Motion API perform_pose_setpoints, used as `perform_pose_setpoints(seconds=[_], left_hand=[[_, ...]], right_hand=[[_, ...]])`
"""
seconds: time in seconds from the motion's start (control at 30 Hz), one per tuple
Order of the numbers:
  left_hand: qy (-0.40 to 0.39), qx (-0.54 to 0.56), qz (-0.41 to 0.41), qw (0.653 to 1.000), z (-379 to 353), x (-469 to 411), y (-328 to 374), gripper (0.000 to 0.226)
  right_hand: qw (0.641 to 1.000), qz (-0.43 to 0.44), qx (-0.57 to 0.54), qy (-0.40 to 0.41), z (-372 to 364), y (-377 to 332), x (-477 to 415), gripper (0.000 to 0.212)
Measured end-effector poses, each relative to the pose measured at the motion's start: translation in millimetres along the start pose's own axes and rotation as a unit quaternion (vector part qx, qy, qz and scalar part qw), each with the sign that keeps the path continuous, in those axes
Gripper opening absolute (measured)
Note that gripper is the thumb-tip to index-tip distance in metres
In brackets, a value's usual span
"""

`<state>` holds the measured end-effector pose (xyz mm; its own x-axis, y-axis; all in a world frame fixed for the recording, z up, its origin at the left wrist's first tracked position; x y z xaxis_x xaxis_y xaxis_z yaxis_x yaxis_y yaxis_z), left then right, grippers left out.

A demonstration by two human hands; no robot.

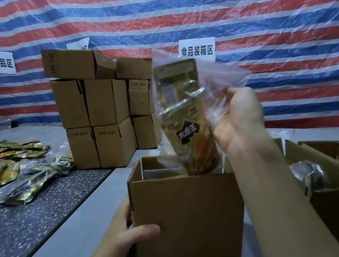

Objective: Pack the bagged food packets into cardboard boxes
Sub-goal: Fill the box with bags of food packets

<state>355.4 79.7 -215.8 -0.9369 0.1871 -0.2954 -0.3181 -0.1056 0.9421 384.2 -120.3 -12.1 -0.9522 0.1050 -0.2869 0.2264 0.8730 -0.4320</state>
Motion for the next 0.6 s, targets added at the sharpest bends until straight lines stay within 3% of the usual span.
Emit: perform_pose_setpoints(seconds=[0.13,0.2,0.27,0.47,0.6], left_hand=[[0.001,0.006,-0.004,1.0,1,-1,0,0.083],[-0.003,0.005,-0.004,1.0,1,-1,0,0.081],[-0.007,0.009,0.002,1.0,0,-1,-1,0.082],[0.003,0.01,0.013,1.0,1,-1,-5,0.087],[0.001,0.01,0.008,1.0,1,-1,-4,0.087]], right_hand=[[0.98,-0.095,0.171,-0.038,1,21,3,0.025],[0.916,-0.138,0.368,-0.082,7,25,4,0.024],[0.85,-0.14,0.497,-0.108,13,22,4,0.02],[0.722,-0.096,0.667,-0.156,12,29,2,0.032],[0.633,-0.117,0.722,-0.255,7,47,16,0.044]])
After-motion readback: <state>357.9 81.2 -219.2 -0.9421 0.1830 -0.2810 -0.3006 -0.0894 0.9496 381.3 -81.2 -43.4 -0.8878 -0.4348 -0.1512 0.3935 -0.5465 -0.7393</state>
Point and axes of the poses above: each hand's wrist, its own x-axis away from the middle knuckle, its own z-axis out of the back of the hand, y = z × x, the point moved 8 cm from there along -x, towards the middle knuckle, and after that the axes turned 7 degrees about -x, right-handed, at the moved point
